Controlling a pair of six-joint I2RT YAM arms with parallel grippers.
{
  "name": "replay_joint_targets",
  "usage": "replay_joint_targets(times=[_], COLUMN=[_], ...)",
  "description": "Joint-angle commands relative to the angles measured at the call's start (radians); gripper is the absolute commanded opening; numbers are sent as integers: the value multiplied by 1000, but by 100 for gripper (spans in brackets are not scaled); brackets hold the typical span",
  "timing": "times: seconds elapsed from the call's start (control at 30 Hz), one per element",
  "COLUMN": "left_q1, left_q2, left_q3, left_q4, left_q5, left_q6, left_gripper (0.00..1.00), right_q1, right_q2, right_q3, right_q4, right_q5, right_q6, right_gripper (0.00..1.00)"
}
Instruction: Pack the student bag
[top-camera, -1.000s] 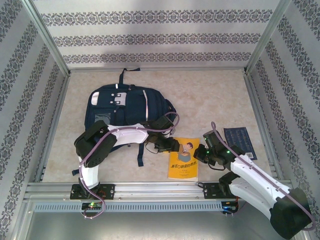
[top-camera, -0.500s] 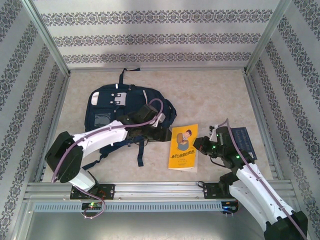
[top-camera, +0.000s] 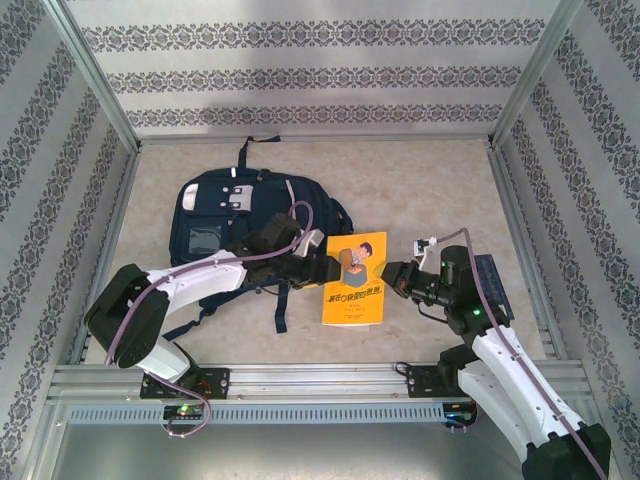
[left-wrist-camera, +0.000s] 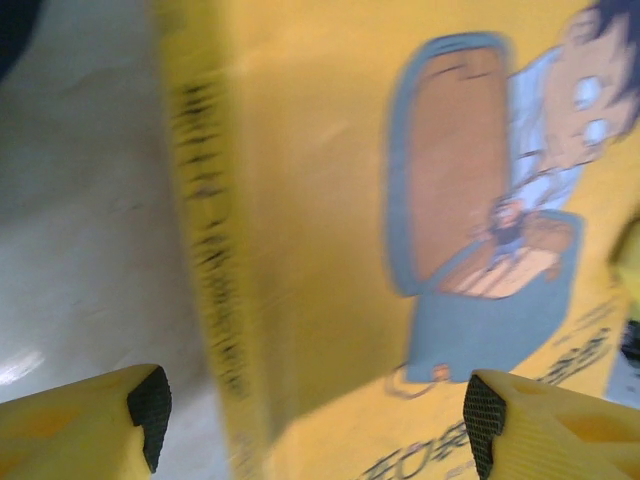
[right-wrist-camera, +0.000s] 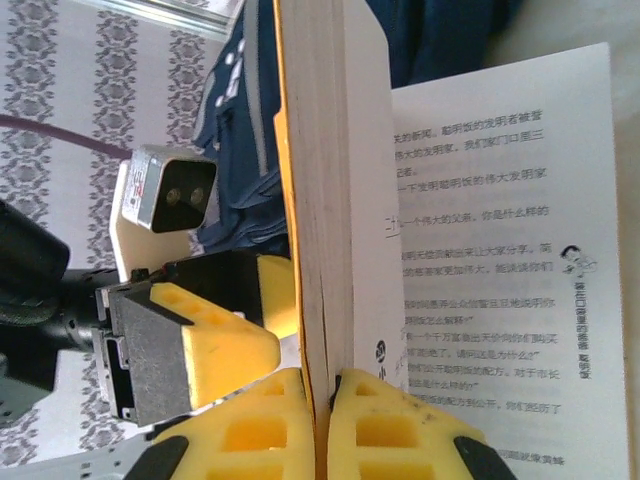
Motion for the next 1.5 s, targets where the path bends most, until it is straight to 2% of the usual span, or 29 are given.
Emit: replay_joint_targets(times=[0.0, 0.13, 0.43, 0.6, 0.67, 0.73, 0.83, 0.97, 1.1, 1.3, 1.47], left_q1=[8, 15, 22, 22, 21, 21, 22, 25, 25, 25, 25], left_q2=[5, 13, -7, -71, -104, -127, -128, -105, -83, -104, -122], left_q3=[-15, -53, -122, -127, -115, -98, -98, -115, -120, -108, -108], left_q4=[236, 393, 719, 734, 632, 507, 429, 458, 577, 665, 631], left_q5=[90, 121, 152, 141, 123, 98, 83, 86, 114, 132, 127], left_q6=[-77, -157, -329, -338, -280, -203, -154, -167, -237, -289, -264], left_gripper=[78, 74, 57, 49, 51, 61, 72, 75, 73, 58, 29], right_q1=[-11, -13, -15, -34, -42, -47, -50, -50, -49, -46, -45], right_q2=[-7, -12, -26, -19, -18, -16, -2, 10, 23, 43, 57], right_q3=[5, 5, 15, 13, 13, 20, 39, 64, 60, 36, 38], right_q4=[154, 196, 199, 177, 192, 208, 249, 264, 293, 293, 270], right_q5=[-69, -78, -68, -63, -72, -78, -93, -100, -108, -111, -99], right_q6=[64, 96, 109, 99, 113, 136, 175, 193, 208, 179, 146], right_gripper=[0, 0, 0, 0, 0, 0, 0, 0, 0, 0, 0])
